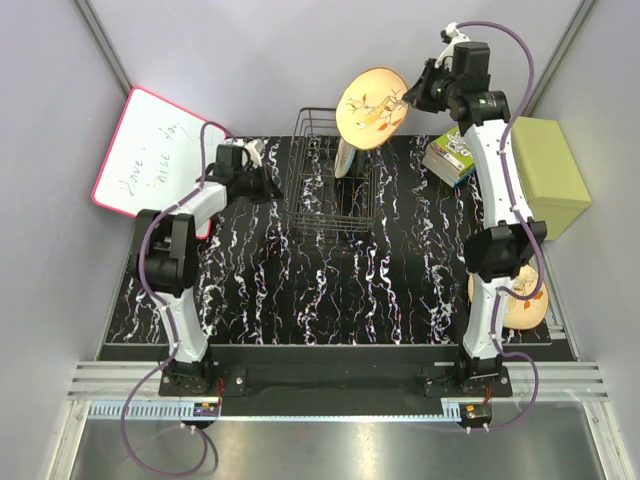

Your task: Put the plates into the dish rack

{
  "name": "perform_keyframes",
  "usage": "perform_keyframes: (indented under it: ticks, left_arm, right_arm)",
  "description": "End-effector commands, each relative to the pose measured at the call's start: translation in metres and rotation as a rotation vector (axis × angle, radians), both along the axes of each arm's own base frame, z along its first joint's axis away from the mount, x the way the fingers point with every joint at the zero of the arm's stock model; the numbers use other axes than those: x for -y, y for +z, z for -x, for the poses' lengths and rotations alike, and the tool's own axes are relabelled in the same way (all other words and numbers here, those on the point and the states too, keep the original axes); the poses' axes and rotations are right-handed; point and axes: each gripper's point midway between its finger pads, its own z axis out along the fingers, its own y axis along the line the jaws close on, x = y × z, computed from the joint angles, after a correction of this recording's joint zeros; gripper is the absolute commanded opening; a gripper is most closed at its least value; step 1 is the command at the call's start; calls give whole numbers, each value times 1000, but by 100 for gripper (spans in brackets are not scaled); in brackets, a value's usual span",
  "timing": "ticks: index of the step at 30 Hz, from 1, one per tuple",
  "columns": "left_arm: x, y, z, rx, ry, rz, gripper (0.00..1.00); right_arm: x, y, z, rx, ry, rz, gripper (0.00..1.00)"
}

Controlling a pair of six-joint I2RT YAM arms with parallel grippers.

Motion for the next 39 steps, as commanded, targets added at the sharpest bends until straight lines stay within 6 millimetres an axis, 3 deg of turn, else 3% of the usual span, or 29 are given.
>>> perform_keyframes:
  ticks: [1, 5, 8, 14, 15, 16, 18, 20, 25, 26, 35, 39]
  left_arm:
    - [33, 29, -25, 127, -56, 17, 0]
    - [61, 35, -19, 136, -104, 31, 0]
    - [67, 35, -15, 124, -113, 43, 0]
    - [48, 40, -12, 116, -75, 17, 1]
    - [42, 40, -10, 107, -61, 19, 7]
    - [30, 46, -10, 108, -39, 18, 34]
    - [13, 49, -9, 108, -1, -1, 56]
    - [-10, 62, -8, 134, 39, -23, 71]
    - [-50, 76, 5, 154, 99, -35, 73]
    - [-54, 86, 9, 177, 102, -29, 73]
    - [-64, 94, 46, 206, 87, -39, 74]
    - [-65, 101, 55, 236, 85, -44, 75]
  right_arm:
    - [-14, 79, -7, 257, -11, -18, 0]
    - [-19, 82, -15, 293, -15, 14, 0]
    - [-19, 77, -20, 300, -24, 42, 0]
    - [-35, 87, -14, 367, -19, 153, 0]
    - [-33, 91, -13, 398, -34, 232, 0]
    - [-50, 94, -6, 423, -22, 282, 0]
    - [-59, 94, -2, 449, -21, 372, 0]
    - [-80, 95, 6, 473, 1, 427, 0]
    - [-115, 90, 14, 504, -17, 527, 0]
    - [-117, 89, 13, 516, -24, 570, 0]
    - [-132, 96, 4, 597, -255, 706, 0]
    - [-129, 99, 4, 608, -367, 732, 0]
